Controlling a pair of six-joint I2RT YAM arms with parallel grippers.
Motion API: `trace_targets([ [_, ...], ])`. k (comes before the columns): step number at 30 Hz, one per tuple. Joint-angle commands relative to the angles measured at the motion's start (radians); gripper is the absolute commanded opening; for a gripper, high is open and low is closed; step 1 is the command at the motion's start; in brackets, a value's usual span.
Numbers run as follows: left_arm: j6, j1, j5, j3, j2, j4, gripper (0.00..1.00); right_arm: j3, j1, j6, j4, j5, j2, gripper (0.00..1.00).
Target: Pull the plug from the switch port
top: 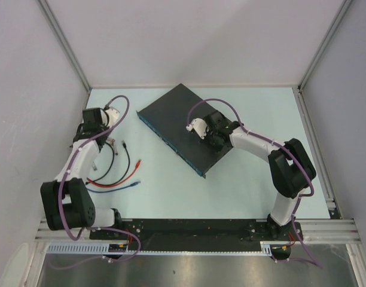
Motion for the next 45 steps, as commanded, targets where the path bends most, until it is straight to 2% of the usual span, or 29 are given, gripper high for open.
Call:
trace_targets([
  [1, -0.058, -0.07, -0.154, 0.078, 0.023, 0.116, 0.86, 0.031, 0.004, -0.007, 0.006, 0.001, -0.019, 0.0],
  [2, -0.066, -0.084, -0.149, 0.08, 0.017, 0.115, 0.99, 0.031, 0.004, 0.001, 0.008, 0.001, -0.023, 0.0],
  [6, -0.112, -0.184, -0.134, 0.106, -0.016, 0.04, 1.0, 0.031, -0.001, 0.025, 0.011, -0.008, -0.048, 0.0],
  [9, -0.176, -0.234, -0.074, 0.149, -0.044, -0.022, 1.0, 0.03, -0.004, 0.048, 0.025, -0.013, -0.062, 0.03],
  [10, -0.213, -0.244, -0.046, 0.161, -0.055, -0.066, 1.0, 0.031, -0.007, 0.059, 0.04, -0.011, -0.075, 0.08],
  [12, -0.264, -0.251, 0.036, 0.212, -0.073, -0.102, 0.99, 0.054, -0.028, 0.102, 0.042, -0.029, -0.089, 0.23],
  [14, -0.301, -0.252, 0.119, 0.253, -0.081, -0.152, 1.0, 0.085, -0.053, 0.133, 0.025, -0.071, -0.097, 0.5],
  [16, -0.305, -0.252, 0.231, 0.307, -0.087, -0.163, 1.0, 0.131, -0.099, 0.198, 0.022, -0.092, -0.103, 0.71],
  [18, -0.293, -0.255, 0.311, 0.359, -0.098, -0.146, 1.0, 0.203, -0.155, 0.249, 0.017, -0.114, -0.098, 0.8],
  [19, -0.278, -0.259, 0.378, 0.377, -0.098, -0.133, 1.0, 0.231, -0.175, 0.287, 0.006, -0.131, -0.089, 0.81],
  [23, -0.308, -0.282, 0.494, 0.474, -0.072, 0.037, 1.0, 0.393, -0.257, 0.369, -0.029, -0.149, -0.042, 0.82],
  [24, -0.334, -0.282, 0.512, 0.483, -0.051, 0.079, 1.0, 0.425, -0.281, 0.395, -0.041, -0.135, -0.033, 0.82],
  [26, -0.348, -0.282, 0.54, 0.503, -0.02, 0.157, 1.0, 0.513, -0.295, 0.444, -0.05, -0.031, -0.004, 0.89],
  [28, -0.339, -0.282, 0.54, 0.525, 0.04, 0.167, 1.0, 0.56, -0.312, 0.464, -0.044, 0.059, 0.01, 0.99],
  [31, -0.36, -0.278, 0.457, 0.555, 0.115, 0.131, 1.0, 0.582, -0.321, 0.476, -0.021, 0.165, 0.036, 1.0],
  [33, -0.438, -0.259, 0.437, 0.54, 0.144, 0.112, 1.0, 0.575, -0.323, 0.495, -0.014, 0.203, 0.047, 1.0],
  [37, -0.586, -0.245, 0.419, 0.499, 0.218, 0.122, 1.0, 0.545, -0.324, 0.498, -0.007, 0.201, 0.067, 1.0],
  [41, -0.566, -0.294, 0.388, 0.522, 0.255, 0.128, 1.0, 0.603, -0.324, 0.532, -0.029, 0.184, 0.127, 1.0],
  [45, -0.638, -0.301, 0.429, 0.557, 0.278, 0.128, 1.0, 0.621, -0.315, 0.506, -0.023, 0.155, 0.149, 0.98],
])
